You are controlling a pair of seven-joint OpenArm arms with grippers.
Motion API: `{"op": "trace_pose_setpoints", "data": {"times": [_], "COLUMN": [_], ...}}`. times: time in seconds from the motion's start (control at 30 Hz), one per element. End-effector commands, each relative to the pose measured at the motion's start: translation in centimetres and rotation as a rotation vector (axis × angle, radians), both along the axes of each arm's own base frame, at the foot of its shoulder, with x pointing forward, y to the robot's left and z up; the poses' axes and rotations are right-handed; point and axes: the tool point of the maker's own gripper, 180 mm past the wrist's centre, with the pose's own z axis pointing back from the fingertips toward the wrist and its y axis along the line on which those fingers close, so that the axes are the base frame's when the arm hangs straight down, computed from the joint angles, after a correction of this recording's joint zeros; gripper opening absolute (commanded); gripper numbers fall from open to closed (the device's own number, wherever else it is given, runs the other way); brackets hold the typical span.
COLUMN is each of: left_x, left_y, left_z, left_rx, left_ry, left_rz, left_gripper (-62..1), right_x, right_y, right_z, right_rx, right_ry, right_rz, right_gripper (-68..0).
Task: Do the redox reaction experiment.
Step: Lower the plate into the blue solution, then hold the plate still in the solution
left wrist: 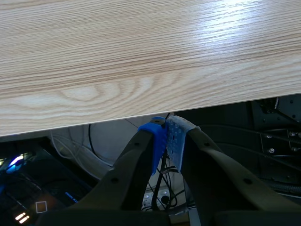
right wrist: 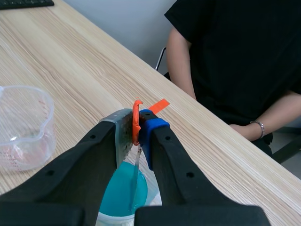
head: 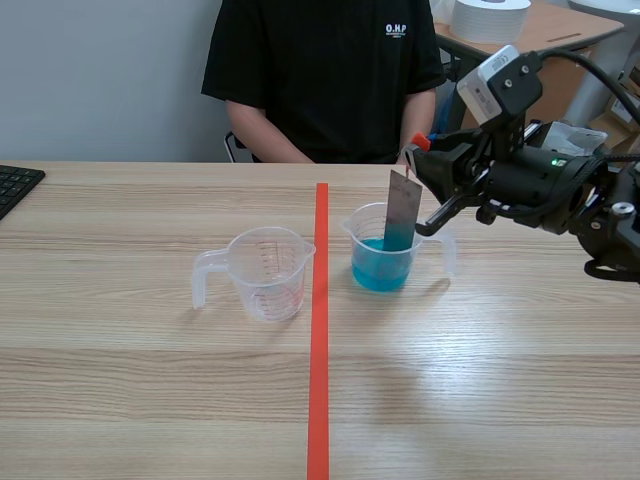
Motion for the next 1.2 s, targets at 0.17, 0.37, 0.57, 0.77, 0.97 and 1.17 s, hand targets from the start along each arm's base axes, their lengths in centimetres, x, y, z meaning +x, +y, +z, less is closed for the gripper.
{"op": "trace_pose_setpoints", "data": {"times": [0.17,0.37,0.57,0.77,0.97,1.17], "left_x": [0.14,0.14,0.14,0.14,0.06,-0.29], "left_y": [-0.42,-0.42,-0.42,-0.43,-0.41,-0.39], "left_z": [0.2,0.2,0.2,0.19,0.12,-0.18], "left_rx": [-0.017,-0.017,-0.017,-0.017,-0.016,-0.014], "left_ry": [-0.012,-0.012,-0.012,-0.011,-0.006,0.019], "left_rz": [-0.002,-0.002,-0.002,-0.003,-0.002,-0.001], "left_gripper": [-57.5,-57.5,-57.5,-57.5,-57.5,-57.5], "right_x": [0.78,0.8,0.79,0.8,0.8,0.8], "right_y": [-0.45,-0.6,-0.6,-0.59,-0.61,-0.6], "right_z": [1.37,1.06,1.04,1.06,1.06,1.05], "right_rx": [0.014,0.012,0.012,0.012,0.012,0.012], "right_ry": [-0.039,-0.031,-0.03,-0.031,-0.031,-0.031], "right_rz": [-0.006,-0.01,-0.01,-0.01,-0.01,-0.01], "right_gripper": [-66.0,-66.0,-66.0,-66.0,-66.0,-66.0]}}
